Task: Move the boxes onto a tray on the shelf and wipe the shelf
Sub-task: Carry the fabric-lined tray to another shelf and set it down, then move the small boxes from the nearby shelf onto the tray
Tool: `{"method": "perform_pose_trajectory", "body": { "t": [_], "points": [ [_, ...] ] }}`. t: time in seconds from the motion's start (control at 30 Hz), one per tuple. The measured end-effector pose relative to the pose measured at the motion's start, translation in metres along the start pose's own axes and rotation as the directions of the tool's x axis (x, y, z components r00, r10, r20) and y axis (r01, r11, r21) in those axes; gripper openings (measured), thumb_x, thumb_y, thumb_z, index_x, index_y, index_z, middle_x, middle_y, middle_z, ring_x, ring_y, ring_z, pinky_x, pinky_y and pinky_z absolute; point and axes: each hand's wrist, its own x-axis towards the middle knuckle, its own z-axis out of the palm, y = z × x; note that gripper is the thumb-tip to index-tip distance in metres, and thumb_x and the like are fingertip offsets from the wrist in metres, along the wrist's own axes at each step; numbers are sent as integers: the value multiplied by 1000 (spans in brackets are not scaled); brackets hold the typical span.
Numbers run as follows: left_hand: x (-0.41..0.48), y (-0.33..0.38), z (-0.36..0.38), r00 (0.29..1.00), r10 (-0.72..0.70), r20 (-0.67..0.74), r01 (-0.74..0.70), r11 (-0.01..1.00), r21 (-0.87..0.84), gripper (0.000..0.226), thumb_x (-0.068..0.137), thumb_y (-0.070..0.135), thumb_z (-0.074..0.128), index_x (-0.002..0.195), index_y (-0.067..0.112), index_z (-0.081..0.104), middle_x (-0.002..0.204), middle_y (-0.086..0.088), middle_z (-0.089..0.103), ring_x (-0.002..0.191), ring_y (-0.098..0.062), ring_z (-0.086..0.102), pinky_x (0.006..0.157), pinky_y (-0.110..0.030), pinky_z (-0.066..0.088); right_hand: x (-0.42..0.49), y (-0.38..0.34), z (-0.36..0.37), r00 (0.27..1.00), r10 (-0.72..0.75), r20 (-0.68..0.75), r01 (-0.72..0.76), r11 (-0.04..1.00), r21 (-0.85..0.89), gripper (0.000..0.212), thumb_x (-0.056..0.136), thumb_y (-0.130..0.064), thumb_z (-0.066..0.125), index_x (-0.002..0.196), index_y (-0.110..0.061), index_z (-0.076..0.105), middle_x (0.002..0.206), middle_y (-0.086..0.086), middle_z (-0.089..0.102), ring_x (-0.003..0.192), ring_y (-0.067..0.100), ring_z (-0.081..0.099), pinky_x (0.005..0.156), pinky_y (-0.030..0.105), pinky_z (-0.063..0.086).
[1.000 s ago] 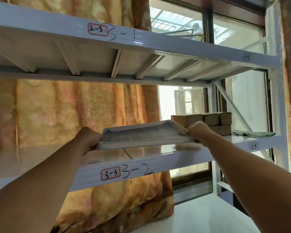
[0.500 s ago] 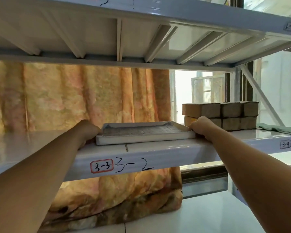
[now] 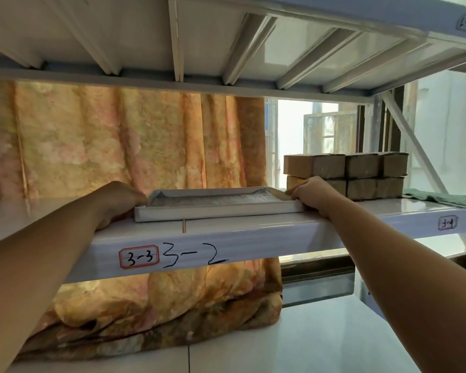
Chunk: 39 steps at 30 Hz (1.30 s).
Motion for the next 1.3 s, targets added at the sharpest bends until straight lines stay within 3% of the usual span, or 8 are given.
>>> {"method": "perform_pose_trajectory", "body": {
  "t": [0.27, 0.5, 0.67, 0.77, 0.9, 1.03, 1.2, 1.3],
  "points": [
    [-1, 0, 5, 995, 100, 9, -100, 993, 70, 35, 85, 22, 62, 101, -9, 68, 87, -20, 59, 76, -27, 54, 68, -33, 37, 1, 4, 1, 993, -22, -117, 6, 991, -132, 31, 83, -22, 56, 109, -8, 67, 101, 8, 71, 91, 24, 65, 79, 32, 55],
    [-12, 8, 10, 960, 241, -144, -229, 969, 93, 40, 95, 37, 50, 117, 6, 63, 126, -15, 60, 110, -34, 56, 90, -36, 43, -11, 1, -1, 961, -133, -241, 106, 987, -123, 26, 84, -10, 50, 86, -3, 75, 85, 15, 73, 74, 24, 63, 61, 27, 46],
    [-26, 44, 25, 870, 432, -238, -406, 901, 151, 29, 96, 25, 50, 118, 11, 62, 122, -11, 62, 91, -21, 50, 80, -29, 37, -24, -8, -3, 862, -314, -399, 278, 949, -146, 30, 87, -14, 46, 93, -16, 75, 94, 4, 71, 96, 23, 61, 75, 28, 47],
    [-26, 74, 45, 858, 481, -181, -460, 876, 148, 25, 93, 20, 51, 114, 12, 64, 113, -8, 64, 89, -19, 53, 77, -27, 38, -24, -5, -11, 806, -382, -452, 312, 923, -224, 29, 88, -12, 47, 100, -17, 72, 107, 5, 65, 113, 25, 48, 81, 26, 35],
    [-30, 110, 84, 827, 558, -63, -546, 826, 143, 24, 93, 19, 51, 113, 14, 62, 101, -1, 60, 82, -16, 54, 62, -22, 39, -11, 13, -29, 779, -403, -481, 232, 897, -376, 33, 86, -13, 47, 113, -20, 64, 116, 9, 56, 115, 27, 42, 86, 32, 39],
    [-27, 141, 126, 782, 623, 25, -623, 778, 84, 26, 91, 11, 48, 113, 15, 63, 112, 0, 64, 90, -13, 56, 72, -21, 41, 2, 30, -42, 783, -380, -492, 42, 823, -567, 43, 84, -20, 50, 128, -21, 49, 129, 13, 44, 119, 30, 37, 95, 39, 37],
    [-25, 181, 173, 783, 619, 59, -617, 785, -52, 28, 93, 9, 45, 118, 10, 58, 115, -8, 63, 69, -8, 52, 45, -11, 42, 20, 40, -53, 830, -354, -432, 24, 796, -605, 69, 80, -17, 52, 143, -28, 28, 152, 11, 19, 139, 32, 15, 110, 45, 24],
    [-22, 198, 201, 794, 600, 97, -595, 800, -84, 37, 94, 30, 51, 127, 15, 50, 124, -6, 56, 89, -16, 57, 69, -22, 49, 30, 48, -63, 853, -318, -413, 16, 808, -589, 77, 79, -17, 53, 147, -30, 18, 157, 6, 9, 143, 31, 6, 114, 47, 18]
  ]
}}
